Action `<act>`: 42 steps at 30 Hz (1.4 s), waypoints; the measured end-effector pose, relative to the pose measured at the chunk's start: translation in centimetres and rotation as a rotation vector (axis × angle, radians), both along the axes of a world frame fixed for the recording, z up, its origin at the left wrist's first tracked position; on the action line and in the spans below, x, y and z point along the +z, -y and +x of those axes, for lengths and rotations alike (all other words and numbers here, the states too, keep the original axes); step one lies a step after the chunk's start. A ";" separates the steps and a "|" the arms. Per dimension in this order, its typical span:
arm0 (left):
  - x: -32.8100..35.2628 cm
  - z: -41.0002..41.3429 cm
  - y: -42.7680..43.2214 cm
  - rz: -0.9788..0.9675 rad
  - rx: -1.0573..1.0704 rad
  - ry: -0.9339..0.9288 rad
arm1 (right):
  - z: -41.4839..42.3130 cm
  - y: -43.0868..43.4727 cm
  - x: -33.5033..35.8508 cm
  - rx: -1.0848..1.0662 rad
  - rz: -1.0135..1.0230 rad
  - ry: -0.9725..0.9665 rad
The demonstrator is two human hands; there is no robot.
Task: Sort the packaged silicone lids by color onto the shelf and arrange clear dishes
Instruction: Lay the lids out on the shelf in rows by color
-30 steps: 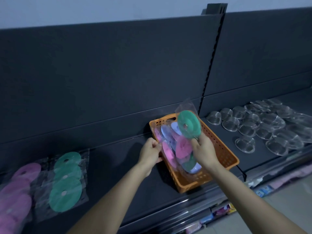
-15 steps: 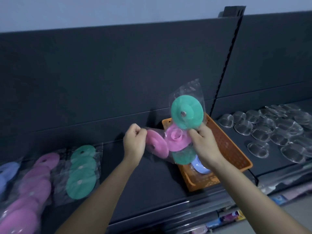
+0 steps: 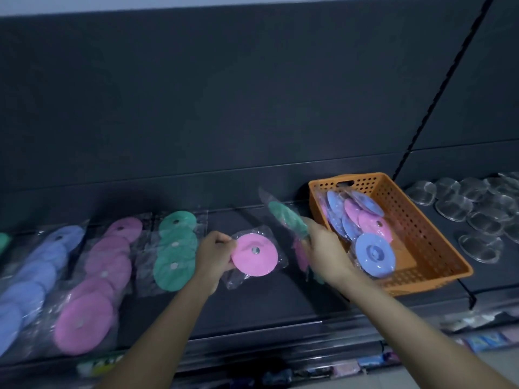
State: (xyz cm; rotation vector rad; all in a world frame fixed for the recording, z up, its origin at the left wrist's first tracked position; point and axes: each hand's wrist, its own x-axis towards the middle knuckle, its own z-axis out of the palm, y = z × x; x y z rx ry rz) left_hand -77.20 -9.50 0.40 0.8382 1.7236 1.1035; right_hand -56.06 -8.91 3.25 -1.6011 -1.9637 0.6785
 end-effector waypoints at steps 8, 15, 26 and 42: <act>-1.1 -0.9 1.0 0.020 -0.120 0.134 | -0.8 -0.2 -3.2 0.007 0.061 0.168; -1.4 -1.3 0.3 0.066 0.024 -0.141 | -1.2 0.8 -4.1 0.111 0.114 0.333; 0.9 -2.3 -0.5 0.347 0.262 -0.157 | -0.4 0.4 -2.9 0.044 -0.009 0.168; 0.4 1.5 -0.9 0.025 -0.087 0.542 | -2.7 0.6 -2.9 0.277 0.301 0.258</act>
